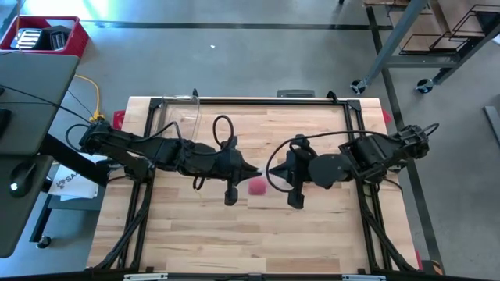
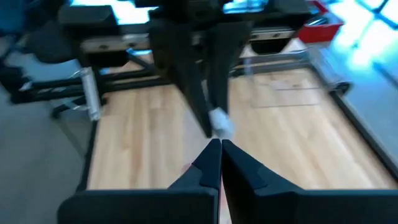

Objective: Roll bandage
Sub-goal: Close the transparent zip bag

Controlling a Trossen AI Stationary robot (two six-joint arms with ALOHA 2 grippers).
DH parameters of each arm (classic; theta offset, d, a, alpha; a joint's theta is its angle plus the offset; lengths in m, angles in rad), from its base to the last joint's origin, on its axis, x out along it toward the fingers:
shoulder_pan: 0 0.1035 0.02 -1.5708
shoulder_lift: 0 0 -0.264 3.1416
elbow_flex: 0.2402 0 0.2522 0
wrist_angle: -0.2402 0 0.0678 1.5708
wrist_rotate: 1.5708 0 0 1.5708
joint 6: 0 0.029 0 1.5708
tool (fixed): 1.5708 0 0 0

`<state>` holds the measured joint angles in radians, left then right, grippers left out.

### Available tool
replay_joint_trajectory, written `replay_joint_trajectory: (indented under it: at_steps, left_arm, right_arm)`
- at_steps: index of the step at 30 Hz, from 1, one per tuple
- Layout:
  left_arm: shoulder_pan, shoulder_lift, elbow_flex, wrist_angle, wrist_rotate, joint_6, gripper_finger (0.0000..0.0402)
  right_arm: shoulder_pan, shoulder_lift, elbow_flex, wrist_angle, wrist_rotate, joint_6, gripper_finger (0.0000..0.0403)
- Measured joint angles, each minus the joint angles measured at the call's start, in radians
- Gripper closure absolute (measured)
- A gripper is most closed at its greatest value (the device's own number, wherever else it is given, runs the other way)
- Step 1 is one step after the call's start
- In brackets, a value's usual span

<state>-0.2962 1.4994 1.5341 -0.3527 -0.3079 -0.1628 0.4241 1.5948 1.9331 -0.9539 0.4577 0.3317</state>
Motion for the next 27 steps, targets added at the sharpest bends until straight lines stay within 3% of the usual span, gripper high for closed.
replay_joint_trajectory:
  at_steps: [4, 9, 12, 16, 21, 27]
  left_arm:
    - [0.000, 0.000, 0.026, -0.038, 0.037, -0.002, 0.0401]
    - [0.001, 0.000, 0.052, -0.103, 0.064, -0.011, 0.0401]
    - [0.001, 0.000, 0.058, -0.109, 0.072, -0.011, 0.0401]
    - [0.001, 0.000, 0.058, -0.111, 0.089, -0.011, 0.0401]
    - [0.001, 0.000, 0.058, -0.112, 0.089, -0.011, 0.0401]
    - [0.001, 0.000, 0.058, -0.109, 0.066, -0.028, 0.0379]
  right_arm:
    - [-0.016, 0.000, 0.000, -0.003, -0.076, -0.023, 0.0359]
    - [-0.035, 0.008, 0.000, -0.010, -0.077, -0.025, 0.0292]
    - [-0.051, 0.024, 0.000, -0.003, -0.078, -0.026, 0.0279]
    - [-0.066, 0.044, 0.000, 0.028, -0.121, -0.056, 0.0303]
    - [-0.072, 0.055, 0.000, 0.060, -0.143, -0.056, 0.0388]
    - [-0.077, 0.055, 0.000, 0.051, -0.125, 0.016, 0.0401]
